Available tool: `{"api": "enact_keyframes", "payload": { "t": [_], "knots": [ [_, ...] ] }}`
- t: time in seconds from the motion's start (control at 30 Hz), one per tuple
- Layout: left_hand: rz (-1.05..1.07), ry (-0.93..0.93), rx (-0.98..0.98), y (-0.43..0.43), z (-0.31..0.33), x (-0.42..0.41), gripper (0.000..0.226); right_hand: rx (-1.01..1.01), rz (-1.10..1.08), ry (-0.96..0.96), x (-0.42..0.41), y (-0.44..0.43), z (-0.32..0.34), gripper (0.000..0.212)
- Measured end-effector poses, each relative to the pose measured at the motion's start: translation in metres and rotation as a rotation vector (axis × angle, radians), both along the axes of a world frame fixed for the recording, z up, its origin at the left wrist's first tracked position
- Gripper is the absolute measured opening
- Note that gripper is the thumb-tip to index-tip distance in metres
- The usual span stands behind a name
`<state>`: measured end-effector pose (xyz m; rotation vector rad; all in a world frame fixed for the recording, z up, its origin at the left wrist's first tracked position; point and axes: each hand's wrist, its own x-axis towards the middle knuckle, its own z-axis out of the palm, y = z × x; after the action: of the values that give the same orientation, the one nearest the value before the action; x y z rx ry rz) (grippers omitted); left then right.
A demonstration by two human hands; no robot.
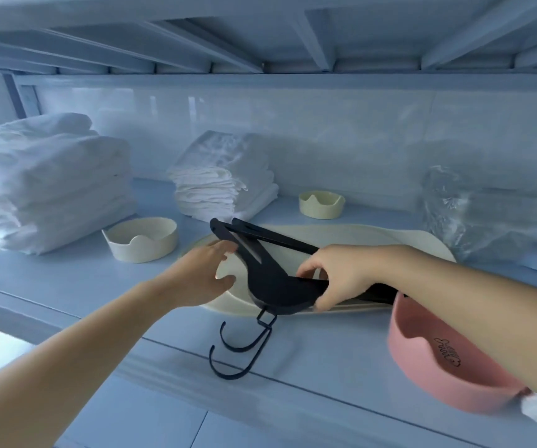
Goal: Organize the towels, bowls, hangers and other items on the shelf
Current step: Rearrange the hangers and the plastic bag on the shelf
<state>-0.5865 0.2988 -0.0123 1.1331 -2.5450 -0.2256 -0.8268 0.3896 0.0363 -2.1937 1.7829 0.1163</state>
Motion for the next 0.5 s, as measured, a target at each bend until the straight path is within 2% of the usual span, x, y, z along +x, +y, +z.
{"api": "enact_keyframes", "payload": {
  "t": [0.2, 0.37, 0.5],
  "knots": [
    [-0.080, -0.207, 0.177, 0.007, 0.000, 0.015, 0.073, -0.032, -0.015, 0.146, 0.017, 0.000, -0.004, 0.021],
    [-0.322, -0.259, -0.022, 0.017, 0.008, 0.009, 0.037, -0.036, -0.091, 0.129, 0.019, 0.004, -0.001, 0.014],
    [-0.358, -0.422, -0.193, 0.014, 0.007, 0.004, 0.051, -0.061, -0.124, 0.106, 0.013, 0.006, -0.003, 0.011]
  ]
}}
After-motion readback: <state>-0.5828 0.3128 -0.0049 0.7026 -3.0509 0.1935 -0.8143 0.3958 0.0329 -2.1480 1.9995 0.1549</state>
